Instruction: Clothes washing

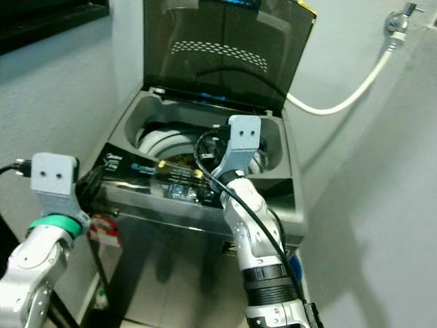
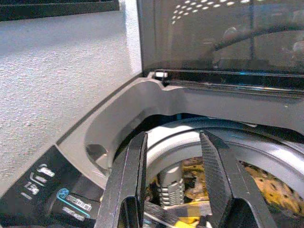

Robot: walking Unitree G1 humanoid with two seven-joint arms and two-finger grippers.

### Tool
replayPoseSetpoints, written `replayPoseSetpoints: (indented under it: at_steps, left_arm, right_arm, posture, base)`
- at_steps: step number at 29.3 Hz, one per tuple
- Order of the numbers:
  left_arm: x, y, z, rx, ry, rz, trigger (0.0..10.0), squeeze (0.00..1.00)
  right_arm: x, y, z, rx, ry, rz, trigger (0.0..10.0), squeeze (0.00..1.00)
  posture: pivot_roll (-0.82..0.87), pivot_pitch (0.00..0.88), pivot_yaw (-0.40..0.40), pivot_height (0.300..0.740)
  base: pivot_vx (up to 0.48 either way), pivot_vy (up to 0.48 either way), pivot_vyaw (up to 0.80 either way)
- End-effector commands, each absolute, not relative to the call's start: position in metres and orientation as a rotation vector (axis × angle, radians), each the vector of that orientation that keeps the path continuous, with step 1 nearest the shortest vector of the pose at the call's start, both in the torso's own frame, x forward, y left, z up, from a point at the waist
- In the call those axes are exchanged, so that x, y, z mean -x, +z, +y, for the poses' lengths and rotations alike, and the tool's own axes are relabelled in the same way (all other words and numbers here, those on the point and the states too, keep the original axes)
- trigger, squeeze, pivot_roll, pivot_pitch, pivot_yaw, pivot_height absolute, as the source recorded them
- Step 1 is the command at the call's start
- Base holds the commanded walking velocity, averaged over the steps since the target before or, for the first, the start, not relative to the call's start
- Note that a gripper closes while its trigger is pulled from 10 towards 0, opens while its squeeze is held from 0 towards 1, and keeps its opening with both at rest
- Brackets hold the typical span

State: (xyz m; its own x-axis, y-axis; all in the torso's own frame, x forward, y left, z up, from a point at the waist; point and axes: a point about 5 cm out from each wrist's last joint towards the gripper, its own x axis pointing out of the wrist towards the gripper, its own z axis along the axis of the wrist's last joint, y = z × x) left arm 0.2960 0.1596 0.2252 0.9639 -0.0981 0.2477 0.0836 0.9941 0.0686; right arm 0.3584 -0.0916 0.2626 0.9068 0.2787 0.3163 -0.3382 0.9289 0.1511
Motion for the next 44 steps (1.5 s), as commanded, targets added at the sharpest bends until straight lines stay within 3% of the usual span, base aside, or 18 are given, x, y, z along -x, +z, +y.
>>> replayPoseSetpoints:
  at_steps: [1, 16, 22, 24, 25, 26, 28, 33, 34, 35, 37, 38, 40, 41, 44]
  left_arm:
    - [-0.293, 0.226, 0.156, -0.048, -0.122, -0.273, 10.0, 0.00]
    - [-0.294, 0.220, 0.152, -0.100, -0.151, -0.252, 10.0, 0.00]
    - [-0.293, 0.218, 0.149, -0.102, -0.209, -0.264, 10.0, 0.00]
    - [-0.293, 0.219, 0.141, -0.102, -0.268, -0.276, 10.0, 0.00]
    - [-0.292, 0.219, 0.134, -0.098, -0.314, -0.284, 10.0, 0.00]
    - [-0.292, 0.219, 0.134, -0.098, -0.314, -0.284, 10.0, 0.00]
    - [-0.292, 0.217, 0.129, -0.099, -0.356, -0.282, 10.0, 0.00]
    - [-0.293, 0.218, 0.126, -0.110, -0.366, -0.284, 10.0, 0.00]
    - [-0.293, 0.217, 0.126, -0.114, -0.368, -0.282, 10.0, 0.00]
    - [-0.294, 0.216, 0.127, -0.116, -0.370, -0.282, 10.0, 0.00]
    - [-0.294, 0.216, 0.126, -0.120, -0.373, -0.281, 10.0, 0.00]
    - [-0.293, 0.216, 0.126, -0.119, -0.377, -0.280, 10.0, 0.00]
    - [-0.293, 0.216, 0.126, -0.117, -0.379, -0.280, 10.0, 0.00]
    - [-0.292, 0.215, 0.127, -0.116, -0.379, -0.278, 10.0, 0.00]
    - [-0.292, 0.214, 0.128, -0.116, -0.377, -0.275, 10.0, 0.00]
  right_arm:
    - [-0.360, 0.265, -0.096, -0.205, 0.305, -0.307, 10.0, 0.00]
    - [-0.363, 0.262, -0.111, -0.179, 0.269, -0.304, 10.0, 0.00]
    - [-0.368, 0.263, -0.129, -0.185, 0.236, -0.303, 10.0, 0.00]
    - [-0.368, 0.260, -0.127, -0.199, 0.348, -0.260, 10.0, 0.00]
    - [-0.361, 0.253, -0.119, -0.198, 0.554, -0.199, 10.0, 0.00]
    - [-0.361, 0.253, -0.119, -0.198, 0.554, -0.199, 10.0, 0.00]
    - [-0.337, 0.235, -0.113, -0.043, 0.932, -0.101, 10.0, 0.00]
    - [-0.323, 0.227, -0.118, -0.060, 1.117, -0.033, 10.0, 0.00]
    - [-0.318, 0.228, -0.117, -0.092, 1.171, -0.035, 8.4, 0.00]
    - [-0.315, 0.228, -0.115, -0.110, 1.205, -0.039, 7.5, 0.00]
    - [-0.312, 0.230, -0.113, -0.136, 1.245, -0.051, 7.5, 0.00]
    - [-0.307, 0.232, -0.109, -0.155, 1.280, -0.060, 9.0, 0.00]
    - [-0.304, 0.233, -0.107, -0.165, 1.301, -0.065, 9.0, 0.00]
    - [-0.301, 0.234, -0.104, -0.174, 1.319, -0.071, 10.0, 0.00]
    - [-0.300, 0.234, -0.102, -0.180, 1.327, -0.076, 10.0, 0.00]
  posture:
    - [0.01, 0.043, -0.061, 0.740]
    - [0.01, 0.050, -0.043, 0.740]
    - [0.01, 0.048, -0.046, 0.740]
    - [0.02, 0.041, -0.045, 0.740]
    - [0.02, 0.034, -0.043, 0.740]
    - [0.02, 0.034, -0.043, 0.740]
    - [0.02, 0.040, -0.044, 0.740]
    - [0.03, 0.030, -0.046, 0.740]
    - [0.03, 0.033, -0.044, 0.740]
    - [0.03, 0.033, -0.044, 0.740]
    - [0.03, 0.035, -0.038, 0.740]
    - [0.03, 0.035, -0.038, 0.740]
    - [0.03, 0.035, -0.038, 0.740]
    - [0.03, 0.039, -0.037, 0.740]
    - [0.03, 0.043, -0.034, 0.740]
  base:
    - [0.000, 0.000, 0.80]
    - [0.000, 0.000, 0.80]
    - [0.000, 0.000, 0.80]
    - [0.000, 0.000, 0.80]
    - [0.000, 0.000, 0.80]
    - [0.000, 0.000, 0.80]
    - [0.000, 0.000, 0.80]
    - [0.000, 0.000, 0.80]
    - [0.000, 0.000, 0.80]
    - [0.000, 0.000, 0.80]
    - [0.000, 0.000, 0.80]
    - [0.000, 0.000, 0.80]
    - [0.000, 0.000, 0.80]
    - [0.000, 0.000, 0.80]
    - [0.000, 0.000, 0.80]
